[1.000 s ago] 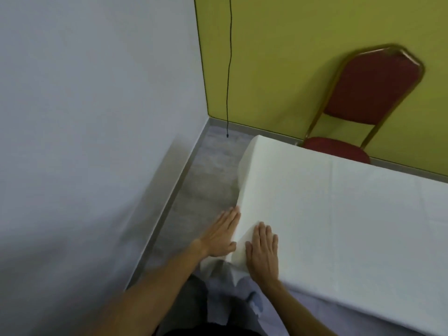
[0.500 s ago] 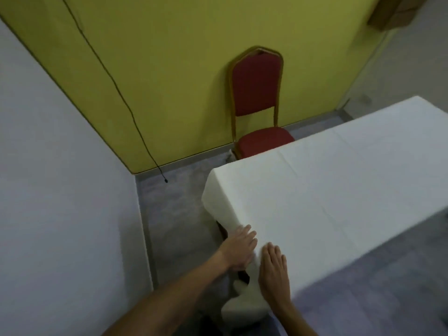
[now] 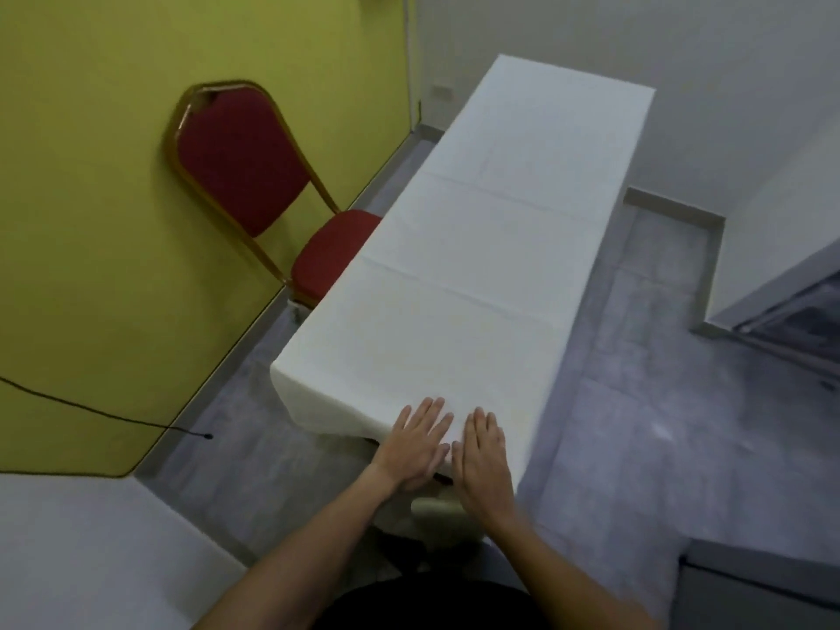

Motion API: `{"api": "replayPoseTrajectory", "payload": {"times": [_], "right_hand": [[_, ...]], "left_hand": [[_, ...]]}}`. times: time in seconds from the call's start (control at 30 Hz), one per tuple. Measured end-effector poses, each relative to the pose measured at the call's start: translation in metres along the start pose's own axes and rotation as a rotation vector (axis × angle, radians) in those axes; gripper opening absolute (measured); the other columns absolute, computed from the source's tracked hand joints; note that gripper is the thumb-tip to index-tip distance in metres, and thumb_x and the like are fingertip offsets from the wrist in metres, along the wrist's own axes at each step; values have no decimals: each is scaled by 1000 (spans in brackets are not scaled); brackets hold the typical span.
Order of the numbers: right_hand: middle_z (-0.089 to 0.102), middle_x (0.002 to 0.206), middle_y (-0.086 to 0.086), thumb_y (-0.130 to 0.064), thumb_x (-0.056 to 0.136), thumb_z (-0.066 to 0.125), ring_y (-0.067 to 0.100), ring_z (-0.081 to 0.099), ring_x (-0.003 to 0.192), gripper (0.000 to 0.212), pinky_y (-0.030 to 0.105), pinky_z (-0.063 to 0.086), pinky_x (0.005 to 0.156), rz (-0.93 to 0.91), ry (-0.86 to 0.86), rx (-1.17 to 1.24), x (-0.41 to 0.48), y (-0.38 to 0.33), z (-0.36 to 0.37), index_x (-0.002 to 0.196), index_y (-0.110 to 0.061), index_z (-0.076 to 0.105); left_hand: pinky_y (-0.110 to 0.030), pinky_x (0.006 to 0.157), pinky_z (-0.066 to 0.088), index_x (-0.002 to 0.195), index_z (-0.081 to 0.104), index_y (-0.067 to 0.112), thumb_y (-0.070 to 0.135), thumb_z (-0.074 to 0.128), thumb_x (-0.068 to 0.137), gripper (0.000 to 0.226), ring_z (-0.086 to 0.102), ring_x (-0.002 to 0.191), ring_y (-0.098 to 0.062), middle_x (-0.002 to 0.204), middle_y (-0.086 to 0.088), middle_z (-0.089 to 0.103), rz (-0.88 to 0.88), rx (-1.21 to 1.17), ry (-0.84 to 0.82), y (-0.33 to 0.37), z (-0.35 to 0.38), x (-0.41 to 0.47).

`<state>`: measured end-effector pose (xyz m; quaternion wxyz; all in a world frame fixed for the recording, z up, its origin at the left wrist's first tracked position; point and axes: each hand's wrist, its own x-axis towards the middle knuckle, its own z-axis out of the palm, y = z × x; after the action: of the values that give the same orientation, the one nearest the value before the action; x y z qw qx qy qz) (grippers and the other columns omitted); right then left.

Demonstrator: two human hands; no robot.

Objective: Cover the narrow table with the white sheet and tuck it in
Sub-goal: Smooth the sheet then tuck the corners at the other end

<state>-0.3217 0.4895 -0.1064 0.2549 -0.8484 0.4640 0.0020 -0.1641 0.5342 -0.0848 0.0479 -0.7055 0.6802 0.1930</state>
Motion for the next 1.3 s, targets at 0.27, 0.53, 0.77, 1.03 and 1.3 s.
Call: {"api": "replayPoseTrajectory", "payload": {"times": [0.27,0.53,0.77,1.03,1.3], "right_hand": [[13,164,13,-44,106,16,28,9,153,63,35,-4,123,15,-13,-152,0,4,4,155,-5,20],[3,167,8,-50,104,14,16,-4,154,67,27,-5,123,87,-68,-181,4,-6,3,157,-8,13],[-12,166,5,-69,88,-14,16,-15,153,90,36,-4,125,212,-184,-209,8,-28,-1,157,-12,-1],[7,165,12,-47,105,12,26,3,154,67,35,-5,124,17,-50,-142,105,-193,55,157,-5,18],[-11,167,6,-55,106,14,18,-13,154,69,38,-9,124,-24,-125,-339,115,-196,68,159,-12,-1]], "left_hand": [[-42,123,7,156,3,21,61,1,96,72,-10,150,-19,163,-1,-8,13,-55,-2,-103,-11,-5],[-40,120,15,154,19,5,65,17,96,83,12,150,-24,161,-12,16,-17,-68,58,-234,-28,-26],[-45,122,13,153,7,0,65,31,94,91,6,150,-32,161,-20,10,-57,45,-78,-337,-40,-55],[-47,121,13,153,14,1,56,56,88,95,8,149,-34,160,-20,15,291,22,114,-301,-38,-23],[-41,121,14,154,15,4,30,63,89,84,11,150,-28,162,-14,13,258,-6,82,-325,-34,-28]]}}
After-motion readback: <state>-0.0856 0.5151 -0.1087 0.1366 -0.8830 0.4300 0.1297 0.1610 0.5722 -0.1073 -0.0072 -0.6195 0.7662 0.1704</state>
